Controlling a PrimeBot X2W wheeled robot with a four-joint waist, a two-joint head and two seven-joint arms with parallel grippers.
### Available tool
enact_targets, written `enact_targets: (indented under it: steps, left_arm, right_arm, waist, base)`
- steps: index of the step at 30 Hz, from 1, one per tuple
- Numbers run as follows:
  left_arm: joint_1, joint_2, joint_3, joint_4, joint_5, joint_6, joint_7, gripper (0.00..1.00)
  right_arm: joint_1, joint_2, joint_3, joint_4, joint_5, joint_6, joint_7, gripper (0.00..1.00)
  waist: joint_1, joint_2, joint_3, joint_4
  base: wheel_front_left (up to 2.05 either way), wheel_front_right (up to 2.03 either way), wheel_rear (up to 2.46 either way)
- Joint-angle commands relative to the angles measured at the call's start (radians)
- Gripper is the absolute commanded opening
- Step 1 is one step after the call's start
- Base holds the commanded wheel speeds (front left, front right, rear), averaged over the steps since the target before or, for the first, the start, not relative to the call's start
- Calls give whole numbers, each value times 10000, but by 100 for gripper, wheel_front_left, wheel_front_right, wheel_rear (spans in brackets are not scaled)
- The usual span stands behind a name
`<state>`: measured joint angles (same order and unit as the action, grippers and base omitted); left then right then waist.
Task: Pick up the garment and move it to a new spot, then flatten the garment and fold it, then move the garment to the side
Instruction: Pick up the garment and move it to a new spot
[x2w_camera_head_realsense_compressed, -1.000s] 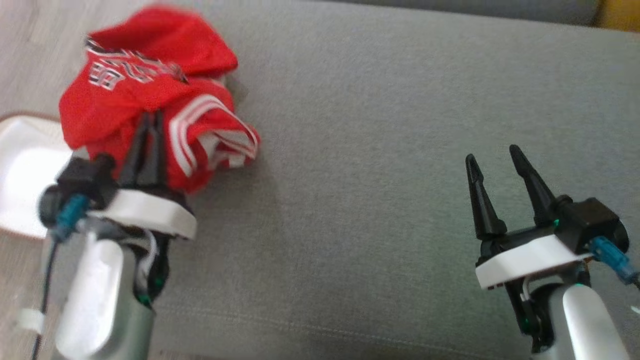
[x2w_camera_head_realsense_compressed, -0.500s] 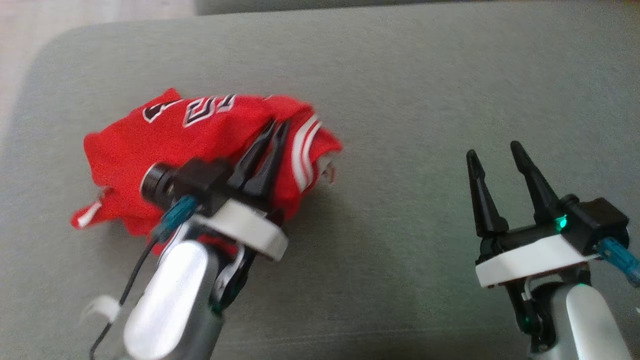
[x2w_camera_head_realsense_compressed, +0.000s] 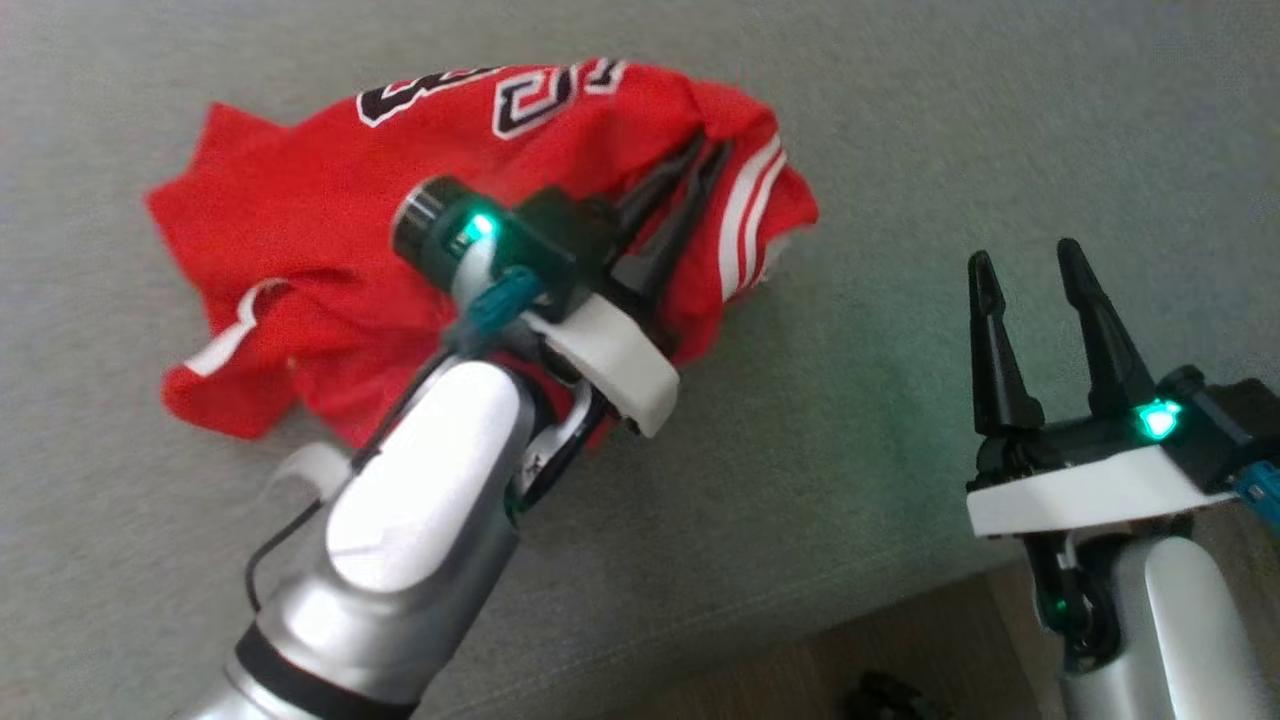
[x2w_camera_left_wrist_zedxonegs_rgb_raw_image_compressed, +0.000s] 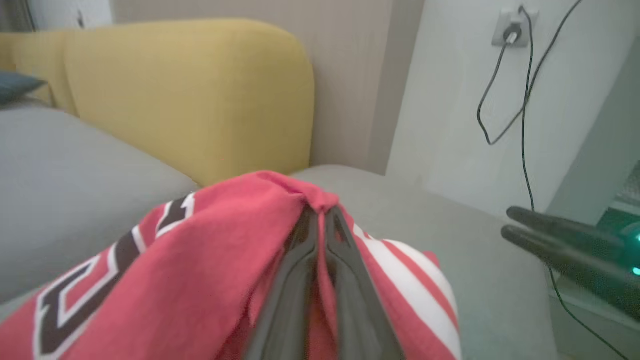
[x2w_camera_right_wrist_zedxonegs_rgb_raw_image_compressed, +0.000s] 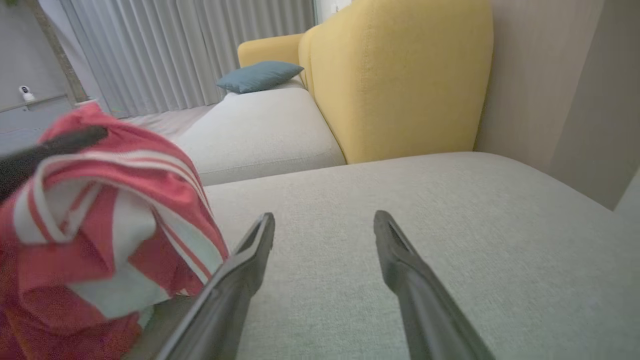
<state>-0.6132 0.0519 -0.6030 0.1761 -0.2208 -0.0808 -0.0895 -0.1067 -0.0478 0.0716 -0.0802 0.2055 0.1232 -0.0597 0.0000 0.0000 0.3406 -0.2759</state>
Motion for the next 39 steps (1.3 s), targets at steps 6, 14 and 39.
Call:
enact_targets:
  steps: [6,14,39]
  left_arm:
    - [-218,11,-549,1139,-164,-162,1062,8]
    - [111,166,-1070,1106,211,-13,482,100]
    - [3693,2314,2762,-1180,-1253,2860,-1400,100]
  right_arm:
    - [-540,-24,418,72,202,75,-439,100]
    - [-591,-24,329,383,9,75,-430,100]
    - [314,-24,-176,-176,-842,75,758,100]
  waist:
    - [0,0,853,-750]
    - [0,0,271,50]
    - [0,0,-1836,2830]
  base:
    - [0,0,0]
    - [0,0,0]
    - [0,0,0]
